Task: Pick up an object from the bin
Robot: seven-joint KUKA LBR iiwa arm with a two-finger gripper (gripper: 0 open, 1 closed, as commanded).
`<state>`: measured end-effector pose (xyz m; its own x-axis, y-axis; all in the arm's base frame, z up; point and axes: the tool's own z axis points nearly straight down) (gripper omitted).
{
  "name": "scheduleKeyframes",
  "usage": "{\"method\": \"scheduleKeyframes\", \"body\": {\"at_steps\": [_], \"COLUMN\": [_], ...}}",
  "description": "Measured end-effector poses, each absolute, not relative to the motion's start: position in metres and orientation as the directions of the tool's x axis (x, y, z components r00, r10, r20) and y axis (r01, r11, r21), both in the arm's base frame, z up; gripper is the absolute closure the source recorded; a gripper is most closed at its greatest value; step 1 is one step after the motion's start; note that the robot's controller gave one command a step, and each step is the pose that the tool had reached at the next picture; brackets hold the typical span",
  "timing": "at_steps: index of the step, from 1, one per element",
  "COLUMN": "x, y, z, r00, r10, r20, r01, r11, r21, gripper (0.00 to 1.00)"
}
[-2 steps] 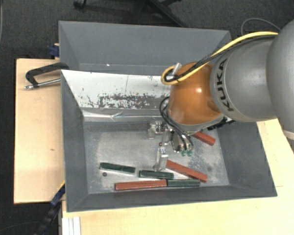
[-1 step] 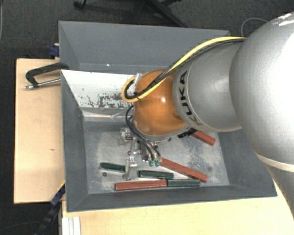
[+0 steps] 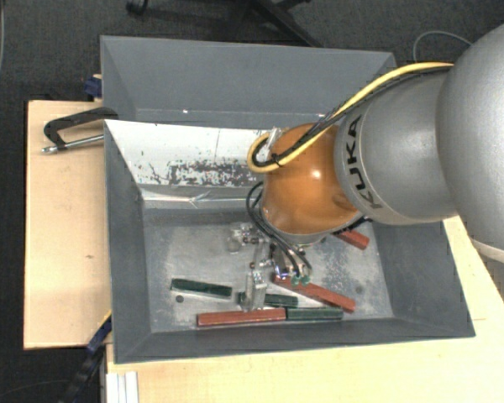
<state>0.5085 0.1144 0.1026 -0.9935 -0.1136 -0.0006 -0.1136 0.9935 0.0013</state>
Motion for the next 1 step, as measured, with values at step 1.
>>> {"method": "scheduleKeyframes", "body": {"at_steps": [1], "x": [0.5037], "y": [0.1633], "z": [0.0790], "r00": [-1.000], "r10": [-0.010], "r20": [-0.003], "r01": [-0.010], "r11": [1.000], "r21": [0.003], "gripper": [0.00]}}
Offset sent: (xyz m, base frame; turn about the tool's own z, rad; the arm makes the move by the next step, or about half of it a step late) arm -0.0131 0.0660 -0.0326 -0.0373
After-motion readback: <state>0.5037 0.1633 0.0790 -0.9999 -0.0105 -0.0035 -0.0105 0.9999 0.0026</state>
